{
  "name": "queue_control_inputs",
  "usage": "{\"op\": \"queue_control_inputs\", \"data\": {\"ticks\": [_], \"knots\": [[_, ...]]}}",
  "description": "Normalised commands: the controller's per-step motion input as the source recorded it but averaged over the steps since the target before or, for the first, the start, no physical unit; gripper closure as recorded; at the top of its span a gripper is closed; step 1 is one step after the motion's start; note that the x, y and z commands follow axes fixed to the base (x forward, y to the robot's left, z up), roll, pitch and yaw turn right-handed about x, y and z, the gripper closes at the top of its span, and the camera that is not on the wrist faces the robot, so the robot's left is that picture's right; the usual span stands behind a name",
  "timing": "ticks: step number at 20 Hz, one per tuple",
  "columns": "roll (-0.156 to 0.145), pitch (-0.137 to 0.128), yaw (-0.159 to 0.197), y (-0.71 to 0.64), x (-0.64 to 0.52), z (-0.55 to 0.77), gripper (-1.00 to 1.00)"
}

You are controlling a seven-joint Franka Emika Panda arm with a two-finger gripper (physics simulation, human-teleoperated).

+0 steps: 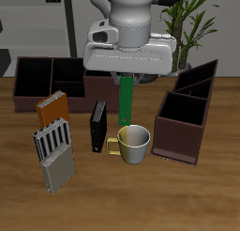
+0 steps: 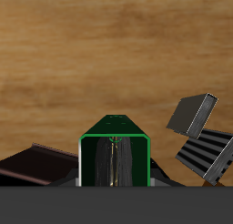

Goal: Place the green book into the left desk caddy's right compartment

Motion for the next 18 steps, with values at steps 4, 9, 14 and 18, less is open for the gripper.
{"op": "queue_control_inputs", "data": {"ticks": [4, 9, 14, 18], "knots": [[-0.057, -0.035, -0.032, 0.16, -0.43, 0.39, 1.0], [0.005, -0.017, -0.034, 0.29, -0.45, 0.33, 1.0], [0.016, -0.033, 0.013, 0.31, -0.35, 0.19, 1.0], [0.029, -0.007, 0.019, 0.3, -0.23, 0.09, 1.0]]}}
